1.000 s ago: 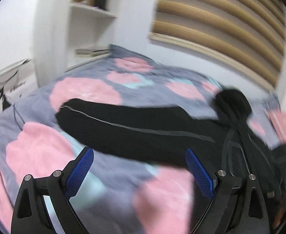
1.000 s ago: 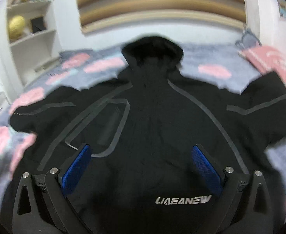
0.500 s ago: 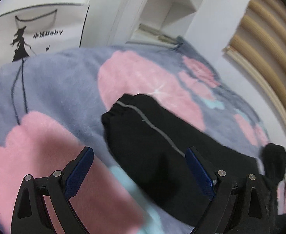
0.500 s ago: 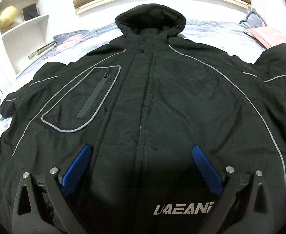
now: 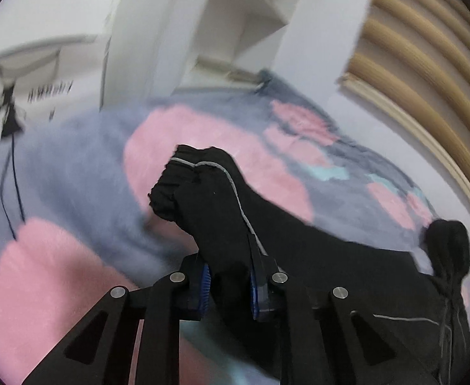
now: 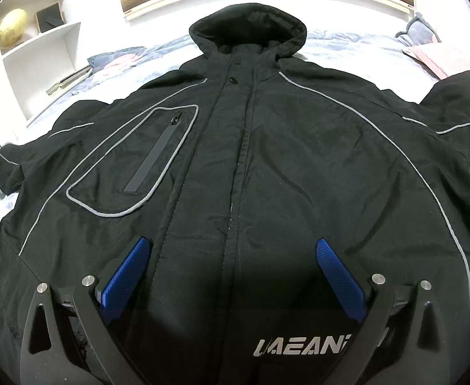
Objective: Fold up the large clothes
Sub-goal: 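Fold the held sleeve across the jacket chest and open the left gripper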
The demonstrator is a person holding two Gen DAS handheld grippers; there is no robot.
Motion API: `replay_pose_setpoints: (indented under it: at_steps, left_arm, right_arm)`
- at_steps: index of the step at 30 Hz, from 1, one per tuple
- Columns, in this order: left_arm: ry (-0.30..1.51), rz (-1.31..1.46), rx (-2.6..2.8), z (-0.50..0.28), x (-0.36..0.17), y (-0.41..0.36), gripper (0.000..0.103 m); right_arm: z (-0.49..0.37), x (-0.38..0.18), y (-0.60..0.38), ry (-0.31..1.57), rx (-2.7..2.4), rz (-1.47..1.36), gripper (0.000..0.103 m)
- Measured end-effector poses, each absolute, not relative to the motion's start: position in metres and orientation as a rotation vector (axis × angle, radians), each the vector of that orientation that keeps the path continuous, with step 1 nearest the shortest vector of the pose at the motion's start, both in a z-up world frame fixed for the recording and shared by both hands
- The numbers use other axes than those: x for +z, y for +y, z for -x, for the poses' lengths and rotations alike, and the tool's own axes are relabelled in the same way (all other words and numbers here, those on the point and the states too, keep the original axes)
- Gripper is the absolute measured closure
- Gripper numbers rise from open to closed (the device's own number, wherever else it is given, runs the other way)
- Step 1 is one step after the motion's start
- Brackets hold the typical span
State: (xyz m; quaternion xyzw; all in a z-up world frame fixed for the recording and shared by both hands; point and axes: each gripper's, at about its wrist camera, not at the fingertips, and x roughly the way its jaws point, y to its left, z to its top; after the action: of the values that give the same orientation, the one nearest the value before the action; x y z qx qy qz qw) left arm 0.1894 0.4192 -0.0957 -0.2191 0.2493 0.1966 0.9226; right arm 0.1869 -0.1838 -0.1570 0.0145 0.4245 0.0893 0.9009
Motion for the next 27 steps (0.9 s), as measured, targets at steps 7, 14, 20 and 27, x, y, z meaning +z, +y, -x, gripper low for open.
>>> replay_pose_setpoints:
  at_steps: [7, 14, 20, 27]
  left_arm:
    - [0.415, 0.294, 0.178, -0.186, -0.031, 0.323, 0.086]
    - [0.436, 0.12, -0.139, -0.208, -0.014, 0.18, 0.086]
    - [0.637, 0.058, -0.329, -0.248, -0.065, 0.093, 0.086]
    - [0.863, -0.018, -0.358, -0.272, -0.131, 0.069, 0.072]
  right_arm:
    - [-0.187, -0.157, -0.184, 0.878, 0.185, -0.03, 0.0]
    - [-0.187, -0.158, -0.184, 0.876, 0.188, -0.037, 0.0]
    - [-0.185, -0.157, -0.185, 0.875, 0.193, -0.046, 0.0]
    - [-0.185, -0.157, -0.186, 0.875, 0.198, -0.052, 0.0]
